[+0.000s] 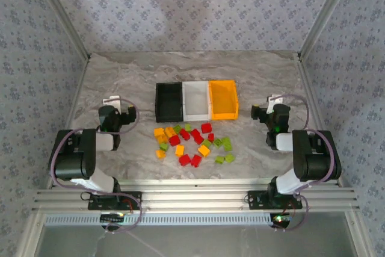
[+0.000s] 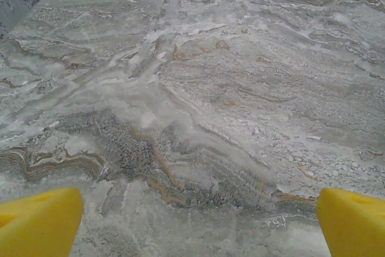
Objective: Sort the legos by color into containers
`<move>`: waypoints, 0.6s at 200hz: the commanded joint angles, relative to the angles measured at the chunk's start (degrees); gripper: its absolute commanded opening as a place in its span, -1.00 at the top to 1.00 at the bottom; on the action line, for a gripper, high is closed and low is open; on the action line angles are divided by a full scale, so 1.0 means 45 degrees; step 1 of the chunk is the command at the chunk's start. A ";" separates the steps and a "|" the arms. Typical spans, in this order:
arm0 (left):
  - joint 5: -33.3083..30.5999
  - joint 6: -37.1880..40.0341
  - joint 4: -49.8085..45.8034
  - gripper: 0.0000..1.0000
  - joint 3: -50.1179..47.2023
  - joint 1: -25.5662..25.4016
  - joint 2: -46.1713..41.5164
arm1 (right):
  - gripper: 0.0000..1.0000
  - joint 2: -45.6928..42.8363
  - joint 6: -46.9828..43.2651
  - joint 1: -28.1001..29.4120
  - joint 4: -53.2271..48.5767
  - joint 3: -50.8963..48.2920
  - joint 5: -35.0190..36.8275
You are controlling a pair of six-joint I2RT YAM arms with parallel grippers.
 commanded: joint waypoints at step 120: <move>0.0183 0.0059 0.0074 -0.99 0.0355 0.0063 -0.0121 | -0.99 0.0051 0.0016 -0.0029 0.0281 0.0093 -0.0135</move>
